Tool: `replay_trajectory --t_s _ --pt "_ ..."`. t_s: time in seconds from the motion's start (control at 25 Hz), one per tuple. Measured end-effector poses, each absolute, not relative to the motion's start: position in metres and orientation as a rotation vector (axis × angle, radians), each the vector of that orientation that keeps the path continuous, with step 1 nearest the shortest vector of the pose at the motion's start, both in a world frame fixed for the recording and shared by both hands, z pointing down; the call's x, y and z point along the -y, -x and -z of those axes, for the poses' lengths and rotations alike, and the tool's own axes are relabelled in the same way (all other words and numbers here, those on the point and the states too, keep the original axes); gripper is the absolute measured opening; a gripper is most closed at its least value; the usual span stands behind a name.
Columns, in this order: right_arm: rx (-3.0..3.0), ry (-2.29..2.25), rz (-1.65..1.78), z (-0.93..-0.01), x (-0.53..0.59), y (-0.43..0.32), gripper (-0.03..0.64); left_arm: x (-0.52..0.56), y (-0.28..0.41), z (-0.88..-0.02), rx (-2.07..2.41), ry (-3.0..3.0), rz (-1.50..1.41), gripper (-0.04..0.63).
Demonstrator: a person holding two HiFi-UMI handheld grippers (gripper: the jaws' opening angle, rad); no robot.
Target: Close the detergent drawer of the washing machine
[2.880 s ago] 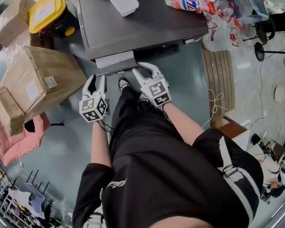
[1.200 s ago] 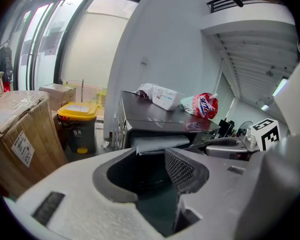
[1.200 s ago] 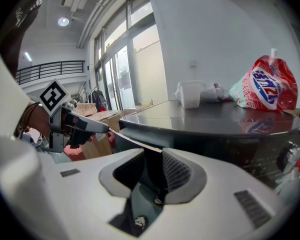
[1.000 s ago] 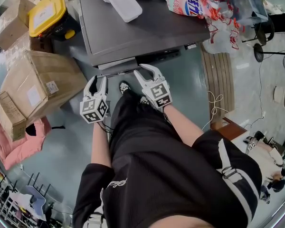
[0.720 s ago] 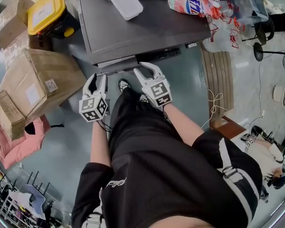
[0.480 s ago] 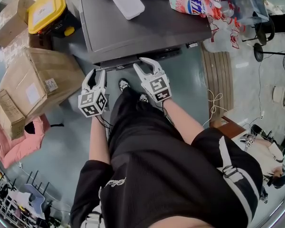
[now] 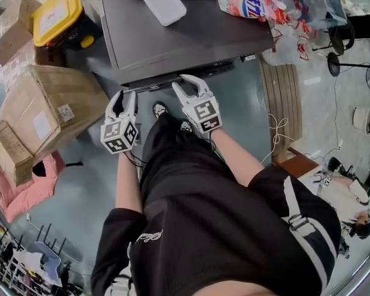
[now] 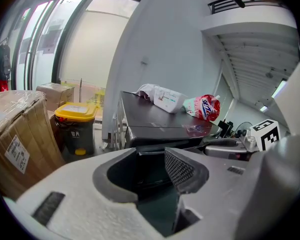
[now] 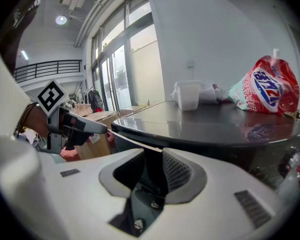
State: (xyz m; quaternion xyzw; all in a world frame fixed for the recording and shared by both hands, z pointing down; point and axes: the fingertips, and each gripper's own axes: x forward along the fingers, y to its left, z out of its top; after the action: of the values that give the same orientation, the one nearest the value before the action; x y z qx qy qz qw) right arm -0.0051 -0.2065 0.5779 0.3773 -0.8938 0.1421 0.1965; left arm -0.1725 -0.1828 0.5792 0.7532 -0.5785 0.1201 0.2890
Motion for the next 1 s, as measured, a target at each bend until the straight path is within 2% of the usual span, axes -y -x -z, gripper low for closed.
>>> replay_trajectory --t_s 1.0 --pt "2.413 -1.207 -0.586 -0.5817 0.2101 0.0025 0.110 0.1897 0.1723 -0.5775 1.557 -2.095 -0.373 0.184"
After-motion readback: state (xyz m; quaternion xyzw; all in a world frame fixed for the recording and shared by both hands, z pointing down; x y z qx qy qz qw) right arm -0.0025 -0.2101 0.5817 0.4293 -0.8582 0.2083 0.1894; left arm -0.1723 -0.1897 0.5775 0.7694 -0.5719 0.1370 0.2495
